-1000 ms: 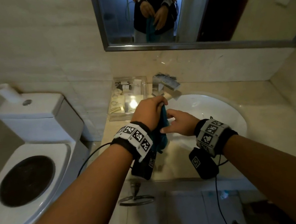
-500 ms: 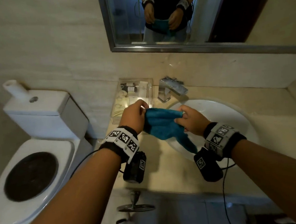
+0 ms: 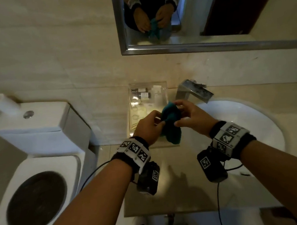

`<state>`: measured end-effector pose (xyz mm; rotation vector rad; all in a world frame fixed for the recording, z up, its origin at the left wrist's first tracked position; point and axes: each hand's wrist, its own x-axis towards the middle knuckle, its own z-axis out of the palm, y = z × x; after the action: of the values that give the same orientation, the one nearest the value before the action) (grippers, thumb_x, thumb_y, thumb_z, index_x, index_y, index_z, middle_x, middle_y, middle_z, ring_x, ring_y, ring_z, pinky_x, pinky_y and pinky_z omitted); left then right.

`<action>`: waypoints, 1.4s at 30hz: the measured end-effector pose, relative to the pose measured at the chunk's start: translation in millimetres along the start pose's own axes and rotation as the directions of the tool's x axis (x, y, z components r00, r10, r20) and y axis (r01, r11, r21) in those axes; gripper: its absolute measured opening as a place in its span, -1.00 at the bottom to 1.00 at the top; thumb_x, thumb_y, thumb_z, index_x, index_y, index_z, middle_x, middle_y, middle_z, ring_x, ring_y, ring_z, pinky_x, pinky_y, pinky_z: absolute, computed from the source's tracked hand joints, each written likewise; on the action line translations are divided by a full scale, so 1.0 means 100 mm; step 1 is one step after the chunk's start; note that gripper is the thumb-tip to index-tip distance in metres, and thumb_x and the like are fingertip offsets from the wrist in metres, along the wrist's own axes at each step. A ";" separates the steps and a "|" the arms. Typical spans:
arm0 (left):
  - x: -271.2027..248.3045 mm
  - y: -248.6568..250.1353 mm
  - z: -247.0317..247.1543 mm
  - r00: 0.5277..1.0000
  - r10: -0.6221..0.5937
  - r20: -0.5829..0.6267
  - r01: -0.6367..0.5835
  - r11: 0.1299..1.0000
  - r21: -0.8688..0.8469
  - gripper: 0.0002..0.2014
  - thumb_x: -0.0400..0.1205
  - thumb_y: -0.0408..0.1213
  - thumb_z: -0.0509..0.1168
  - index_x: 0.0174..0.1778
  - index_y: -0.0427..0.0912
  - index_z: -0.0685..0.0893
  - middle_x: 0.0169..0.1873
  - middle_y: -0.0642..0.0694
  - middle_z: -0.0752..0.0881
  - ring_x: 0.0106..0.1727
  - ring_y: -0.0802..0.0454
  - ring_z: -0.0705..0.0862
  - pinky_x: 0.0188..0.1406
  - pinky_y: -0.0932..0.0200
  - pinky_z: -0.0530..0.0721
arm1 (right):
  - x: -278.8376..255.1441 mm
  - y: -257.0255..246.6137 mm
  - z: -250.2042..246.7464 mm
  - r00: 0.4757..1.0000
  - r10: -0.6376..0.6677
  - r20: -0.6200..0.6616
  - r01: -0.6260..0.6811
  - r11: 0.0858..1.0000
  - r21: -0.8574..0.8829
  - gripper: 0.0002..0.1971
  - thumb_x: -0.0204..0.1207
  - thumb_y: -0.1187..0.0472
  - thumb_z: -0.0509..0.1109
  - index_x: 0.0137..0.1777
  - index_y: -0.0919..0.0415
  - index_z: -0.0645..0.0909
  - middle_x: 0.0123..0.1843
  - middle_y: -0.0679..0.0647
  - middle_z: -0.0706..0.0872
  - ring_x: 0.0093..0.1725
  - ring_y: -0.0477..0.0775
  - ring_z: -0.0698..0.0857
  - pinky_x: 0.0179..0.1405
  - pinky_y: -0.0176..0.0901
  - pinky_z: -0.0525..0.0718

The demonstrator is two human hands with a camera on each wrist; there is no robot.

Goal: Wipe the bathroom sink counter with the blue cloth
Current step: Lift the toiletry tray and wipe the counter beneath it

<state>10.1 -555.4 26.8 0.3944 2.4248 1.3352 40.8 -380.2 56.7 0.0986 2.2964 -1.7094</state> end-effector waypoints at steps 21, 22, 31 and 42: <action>0.55 -0.59 -0.44 0.989 -0.140 0.035 0.142 0.988 -0.057 -0.63 0.66 -0.28 0.28 0.38 -0.13 0.45 0.34 -0.17 0.54 0.29 -0.10 0.57 0.14 0.14 0.55 | 0.61 0.36 0.11 0.900 0.178 -0.399 -0.245 0.962 -0.122 -0.84 0.46 0.23 0.41 0.01 0.20 0.63 -0.04 0.20 0.72 -0.03 0.19 0.68 0.00 0.02 0.65; 0.60 -0.64 -0.47 0.986 -0.167 0.029 0.168 0.985 -0.043 -0.61 0.65 -0.27 0.29 0.40 -0.12 0.43 0.35 -0.19 0.52 0.33 -0.13 0.54 0.21 0.10 0.54 | 0.64 0.39 0.05 0.887 0.190 -0.420 -0.260 0.958 -0.117 -0.87 0.47 0.19 0.39 -0.01 0.18 0.63 -0.03 0.21 0.73 -0.02 0.21 0.68 -0.01 0.04 0.66; 0.89 -0.94 -0.48 0.924 -0.383 -0.001 0.382 0.922 -0.055 -0.41 0.66 -0.19 0.29 0.57 -0.11 0.20 0.42 -0.26 0.46 0.41 -0.18 0.48 0.13 0.20 0.43 | 0.98 0.73 -0.28 0.833 0.302 -0.464 -0.393 0.913 -0.110 -0.66 0.48 0.20 0.38 0.22 0.19 0.45 0.17 0.24 0.61 0.08 0.20 0.57 0.11 -0.01 0.54; 1.30 -1.28 -0.40 0.838 -0.542 0.066 0.541 0.840 0.032 -0.04 0.23 0.46 0.29 0.45 -0.10 0.47 0.35 -0.24 0.57 0.29 -0.23 0.61 0.35 -0.13 0.57 | 1.24 0.93 -0.25 0.852 0.362 -0.378 -0.479 0.831 -0.284 -0.50 0.55 0.16 0.32 0.47 0.14 0.30 0.41 0.27 0.52 0.36 0.33 0.51 0.31 0.02 0.47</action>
<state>-133.3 -599.7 -83.3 -0.2357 2.2379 1.0269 -62.2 -342.0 -55.4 0.7933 2.5193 -1.0748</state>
